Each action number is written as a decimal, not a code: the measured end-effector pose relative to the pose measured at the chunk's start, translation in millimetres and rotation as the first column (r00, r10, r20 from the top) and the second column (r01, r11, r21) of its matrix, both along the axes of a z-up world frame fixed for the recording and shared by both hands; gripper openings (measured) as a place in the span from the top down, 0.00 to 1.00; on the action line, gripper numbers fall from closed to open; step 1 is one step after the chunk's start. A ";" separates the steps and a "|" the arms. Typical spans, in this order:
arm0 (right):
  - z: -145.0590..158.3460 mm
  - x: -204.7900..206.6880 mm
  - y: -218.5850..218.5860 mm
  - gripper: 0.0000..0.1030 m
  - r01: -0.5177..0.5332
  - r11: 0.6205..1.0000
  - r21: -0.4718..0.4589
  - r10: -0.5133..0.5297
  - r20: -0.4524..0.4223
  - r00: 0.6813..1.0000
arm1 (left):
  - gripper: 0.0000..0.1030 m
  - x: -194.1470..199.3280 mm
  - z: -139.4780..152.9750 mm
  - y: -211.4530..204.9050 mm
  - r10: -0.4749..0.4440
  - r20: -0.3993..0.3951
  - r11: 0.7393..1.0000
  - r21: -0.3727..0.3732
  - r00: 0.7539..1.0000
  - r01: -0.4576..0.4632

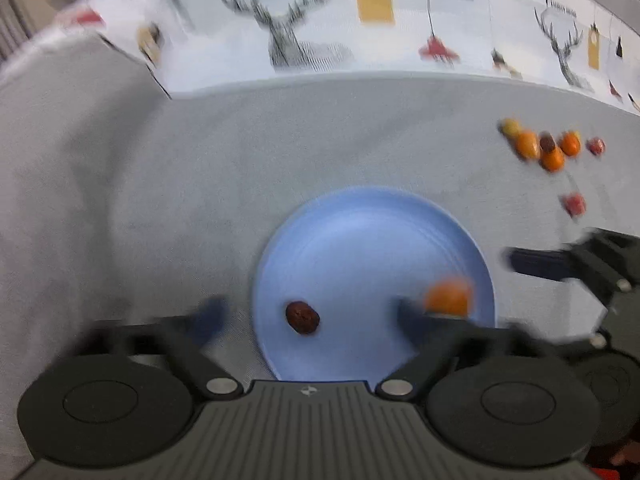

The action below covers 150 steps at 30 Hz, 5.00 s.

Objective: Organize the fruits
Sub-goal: 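Carry both fruits over the blue plate and open both tools to drop them, then lift both tools away from the plate, then grasp a mandarin with the left tool while the right tool grasps a red wrapped fruit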

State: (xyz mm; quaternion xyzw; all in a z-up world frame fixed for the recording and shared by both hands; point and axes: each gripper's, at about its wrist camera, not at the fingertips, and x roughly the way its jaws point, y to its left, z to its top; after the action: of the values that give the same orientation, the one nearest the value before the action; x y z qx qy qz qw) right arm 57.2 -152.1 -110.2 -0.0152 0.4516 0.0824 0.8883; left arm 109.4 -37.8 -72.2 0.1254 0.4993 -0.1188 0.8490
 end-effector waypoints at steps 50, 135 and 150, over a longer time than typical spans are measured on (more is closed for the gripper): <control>94.3 -215.2 24.3 0.01 0.155 0.984 -0.083 -0.119 0.332 0.936 | 0.00 -169.4 102.0 66.1 0.138 0.206 0.987 -0.105 0.969 -0.118; -103.4 35.6 -371.4 0.19 0.615 0.788 0.029 -0.608 0.194 0.770 | 0.22 88.4 -101.0 -323.4 -0.217 -0.161 0.958 -0.223 0.963 0.179; -84.0 1.3 -357.1 0.70 0.682 0.730 0.043 -0.677 0.186 0.712 | 0.64 76.5 -87.3 -301.7 -0.092 -0.246 0.960 -0.279 0.965 0.020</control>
State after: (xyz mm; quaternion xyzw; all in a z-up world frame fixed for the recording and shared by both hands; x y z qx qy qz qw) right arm 58.6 -509.2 -194.2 0.1310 0.3404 -0.2581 0.8946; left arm 186.0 -339.5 -159.5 0.0044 0.5796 -0.2262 0.7828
